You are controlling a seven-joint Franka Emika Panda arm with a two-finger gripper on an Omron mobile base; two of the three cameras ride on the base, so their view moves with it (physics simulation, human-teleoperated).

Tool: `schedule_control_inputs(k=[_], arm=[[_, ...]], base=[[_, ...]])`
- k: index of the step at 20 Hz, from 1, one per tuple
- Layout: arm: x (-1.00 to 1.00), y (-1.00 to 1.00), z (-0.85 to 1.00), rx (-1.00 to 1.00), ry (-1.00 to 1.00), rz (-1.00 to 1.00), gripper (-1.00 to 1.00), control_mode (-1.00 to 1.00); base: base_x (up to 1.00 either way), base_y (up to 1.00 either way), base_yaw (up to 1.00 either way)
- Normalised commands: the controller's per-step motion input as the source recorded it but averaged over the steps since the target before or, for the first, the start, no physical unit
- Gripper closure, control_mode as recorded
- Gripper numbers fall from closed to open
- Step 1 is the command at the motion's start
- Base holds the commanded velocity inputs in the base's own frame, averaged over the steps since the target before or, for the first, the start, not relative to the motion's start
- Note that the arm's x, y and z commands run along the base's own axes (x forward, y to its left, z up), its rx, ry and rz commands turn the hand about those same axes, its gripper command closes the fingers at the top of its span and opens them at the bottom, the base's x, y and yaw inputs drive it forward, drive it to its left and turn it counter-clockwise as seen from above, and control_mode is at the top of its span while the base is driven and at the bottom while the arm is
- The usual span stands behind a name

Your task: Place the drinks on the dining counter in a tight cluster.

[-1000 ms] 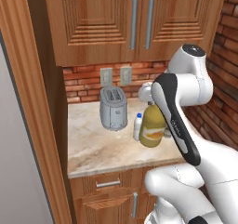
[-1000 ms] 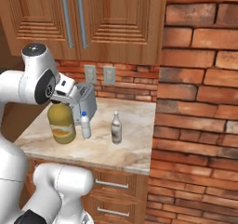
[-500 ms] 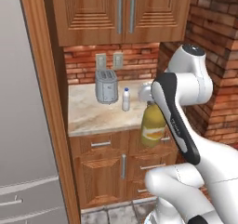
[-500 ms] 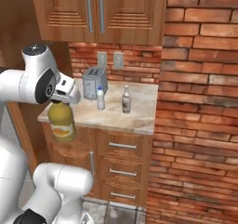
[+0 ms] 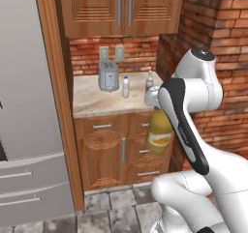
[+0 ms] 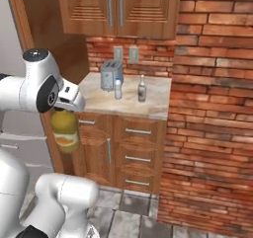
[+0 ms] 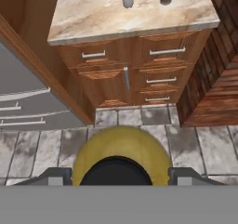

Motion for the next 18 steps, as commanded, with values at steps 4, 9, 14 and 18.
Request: schedule_control_inputs(k=[4,9,14,18], arm=[[0.00,0.00,0.00,0.00,0.00,0.00,1.00,1.00],[0.00,0.00,0.00,0.00,0.00,0.00,1.00,1.00],[0.00,0.00,0.00,0.00,0.00,0.00,1.00,1.00],[0.00,0.00,0.00,0.00,0.00,0.00,1.00,1.00]], base=[[-0.57,0.09,0.00],[-0.41,0.00,0.48],[-0.07,0.00,0.75],[0.00,0.00,0.82]])
